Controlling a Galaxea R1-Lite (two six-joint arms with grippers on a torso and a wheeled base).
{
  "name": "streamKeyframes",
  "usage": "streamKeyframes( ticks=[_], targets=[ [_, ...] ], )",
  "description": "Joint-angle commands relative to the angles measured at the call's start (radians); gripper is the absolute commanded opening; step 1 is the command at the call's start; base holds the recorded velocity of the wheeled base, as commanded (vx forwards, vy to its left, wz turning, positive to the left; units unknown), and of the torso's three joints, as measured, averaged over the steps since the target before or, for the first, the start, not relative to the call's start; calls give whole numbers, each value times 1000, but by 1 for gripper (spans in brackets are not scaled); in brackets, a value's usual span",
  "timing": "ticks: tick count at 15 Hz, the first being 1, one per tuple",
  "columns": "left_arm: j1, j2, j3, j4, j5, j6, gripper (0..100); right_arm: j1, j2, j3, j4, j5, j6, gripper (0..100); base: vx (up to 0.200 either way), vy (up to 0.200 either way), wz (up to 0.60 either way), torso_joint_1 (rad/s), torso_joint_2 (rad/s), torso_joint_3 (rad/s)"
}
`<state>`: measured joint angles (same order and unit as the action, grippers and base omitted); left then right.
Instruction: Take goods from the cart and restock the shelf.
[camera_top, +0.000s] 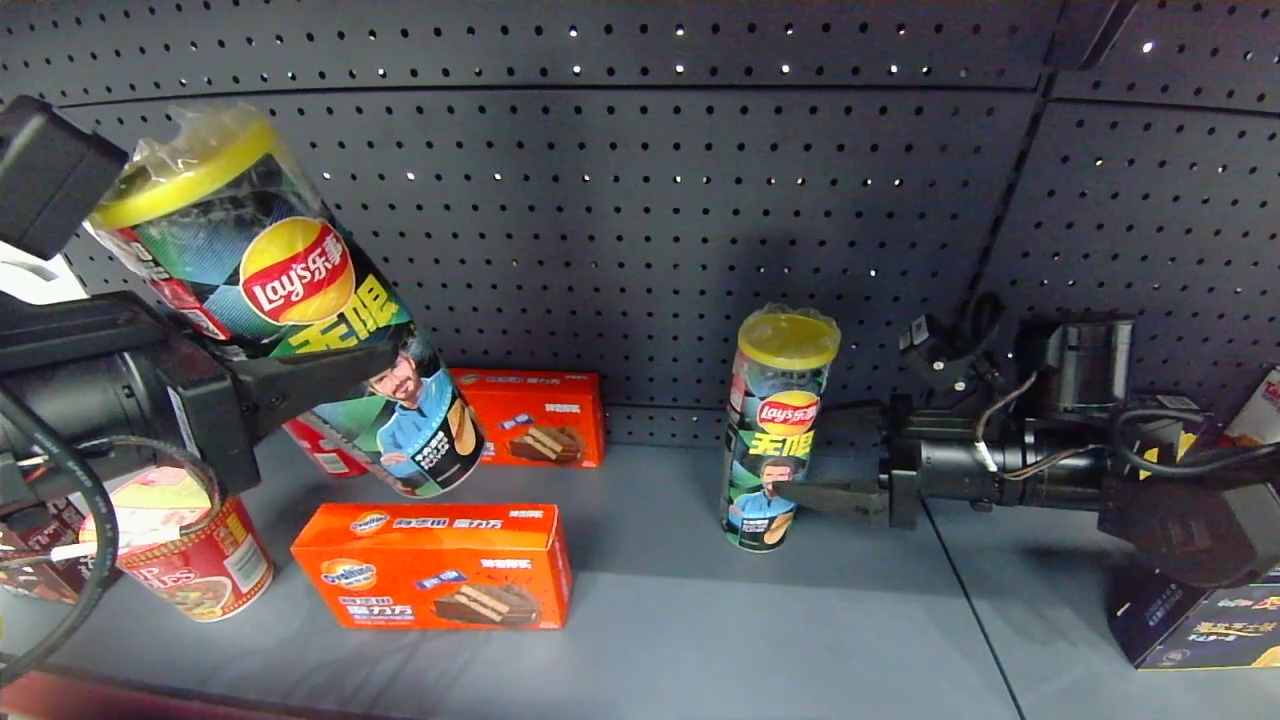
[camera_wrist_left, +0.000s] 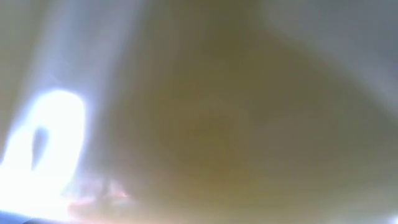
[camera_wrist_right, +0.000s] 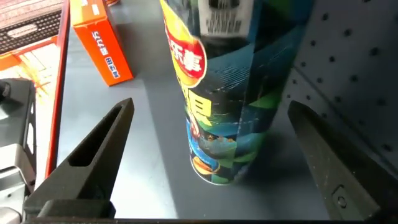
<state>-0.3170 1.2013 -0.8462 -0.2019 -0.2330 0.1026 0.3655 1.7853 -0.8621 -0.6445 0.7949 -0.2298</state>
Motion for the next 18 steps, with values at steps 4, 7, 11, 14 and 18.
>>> streamKeyframes(
  ticks=[4,7,11,14,18],
  targets=[
    [1,0,2,-1,1,0,0,24,91,-34,-3,1,-2,100,0,0,0,0,0,0],
    [13,0,2,-1,0,0,0,24,138,-60,-23,3,-2,100,0,0,0,0,0,0],
    [15,0,7,-1,1,0,0,33,186,-75,-35,3,-2,100,0,0,0,0,0,0],
    [29,-3,9,1,1,0,0,39,197,-84,-55,21,0,100,0,0,0,0,0,0],
    [29,-5,9,1,1,0,0,50,149,-64,-53,20,1,100,0,0,0,0,0,0]
  ],
)
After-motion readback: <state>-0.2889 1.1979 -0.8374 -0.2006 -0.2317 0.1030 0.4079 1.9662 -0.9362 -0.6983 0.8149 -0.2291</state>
